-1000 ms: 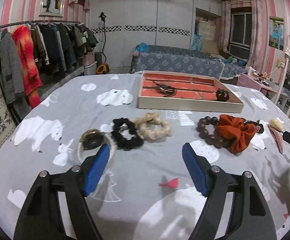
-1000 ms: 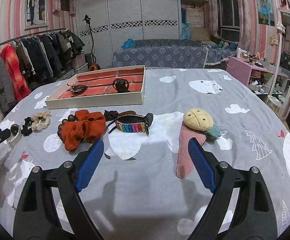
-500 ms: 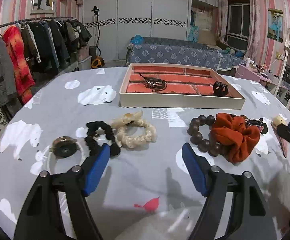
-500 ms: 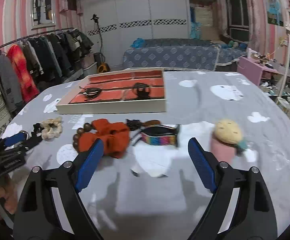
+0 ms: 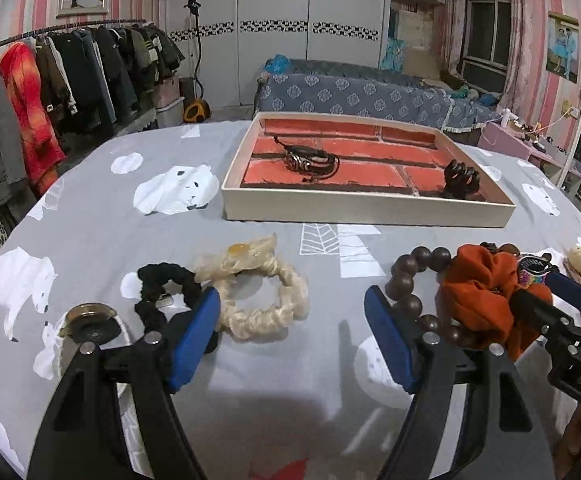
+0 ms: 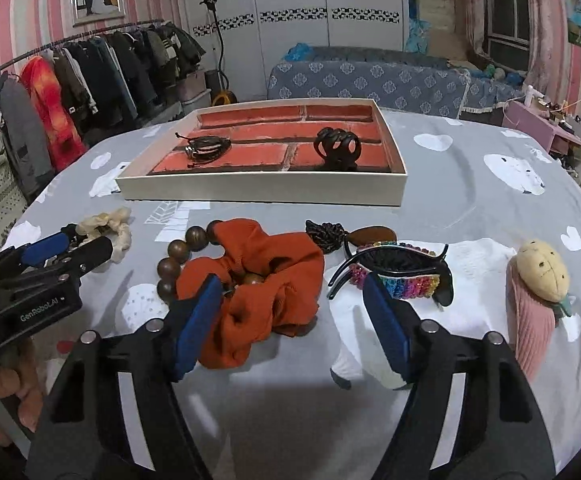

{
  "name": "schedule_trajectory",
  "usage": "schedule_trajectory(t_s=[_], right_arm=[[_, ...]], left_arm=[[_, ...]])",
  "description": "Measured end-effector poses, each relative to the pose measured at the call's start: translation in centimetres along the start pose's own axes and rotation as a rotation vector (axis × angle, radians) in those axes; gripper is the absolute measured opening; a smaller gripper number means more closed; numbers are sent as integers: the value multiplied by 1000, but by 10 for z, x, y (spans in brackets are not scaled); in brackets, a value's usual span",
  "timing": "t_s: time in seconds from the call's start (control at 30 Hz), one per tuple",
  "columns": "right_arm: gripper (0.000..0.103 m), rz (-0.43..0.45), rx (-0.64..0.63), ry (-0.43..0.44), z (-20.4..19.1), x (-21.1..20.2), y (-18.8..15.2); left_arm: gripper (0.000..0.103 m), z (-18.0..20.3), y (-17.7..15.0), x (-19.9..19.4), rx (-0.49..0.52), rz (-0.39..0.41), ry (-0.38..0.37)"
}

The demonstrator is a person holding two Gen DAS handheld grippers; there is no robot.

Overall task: Organize jewelry
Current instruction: 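Grasp the cream scrunchie with the left tool while the right tool grasps the orange scrunchie, then carry the cream scrunchie with the left tool while the right tool carries the orange one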

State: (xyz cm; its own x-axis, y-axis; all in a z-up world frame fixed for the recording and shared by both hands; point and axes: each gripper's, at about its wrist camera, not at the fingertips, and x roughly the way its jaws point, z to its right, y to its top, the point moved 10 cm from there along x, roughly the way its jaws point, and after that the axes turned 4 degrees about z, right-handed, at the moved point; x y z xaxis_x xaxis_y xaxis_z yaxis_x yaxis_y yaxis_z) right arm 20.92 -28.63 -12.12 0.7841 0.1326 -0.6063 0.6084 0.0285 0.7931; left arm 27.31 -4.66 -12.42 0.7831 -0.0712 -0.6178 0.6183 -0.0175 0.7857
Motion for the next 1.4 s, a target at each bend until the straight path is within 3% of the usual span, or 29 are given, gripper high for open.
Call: schedule_trajectory(t_s=[0.1,0.23,0.37,0.5,0.77,1.13,1.4], right_arm=[[62,-16,-5,0,1,7,0],[44,-65,1,24,-1,18,-6],[29,-81,4,39,-2,21,-8],[24,-65,0,46,-4,18,-6],[21,-15,-21,41,-7,-1,-3],[20,105,-24,56,-11,-63,17],[20,155,-35,59,-13,-96,22]], left_arm=[[55,-1,-7,12,-13,-61,-17],[43,-4,-15,22,-40,-111,-26],[21,-9,-16,22,-73,-116,-29],[12,-8,-14,16,-79,-90,-63],[11,5,-6,-14,-45,-34,-90],[10,16,5,-81,1,61,-108],[10,24,12,-107,5,94,-110]])
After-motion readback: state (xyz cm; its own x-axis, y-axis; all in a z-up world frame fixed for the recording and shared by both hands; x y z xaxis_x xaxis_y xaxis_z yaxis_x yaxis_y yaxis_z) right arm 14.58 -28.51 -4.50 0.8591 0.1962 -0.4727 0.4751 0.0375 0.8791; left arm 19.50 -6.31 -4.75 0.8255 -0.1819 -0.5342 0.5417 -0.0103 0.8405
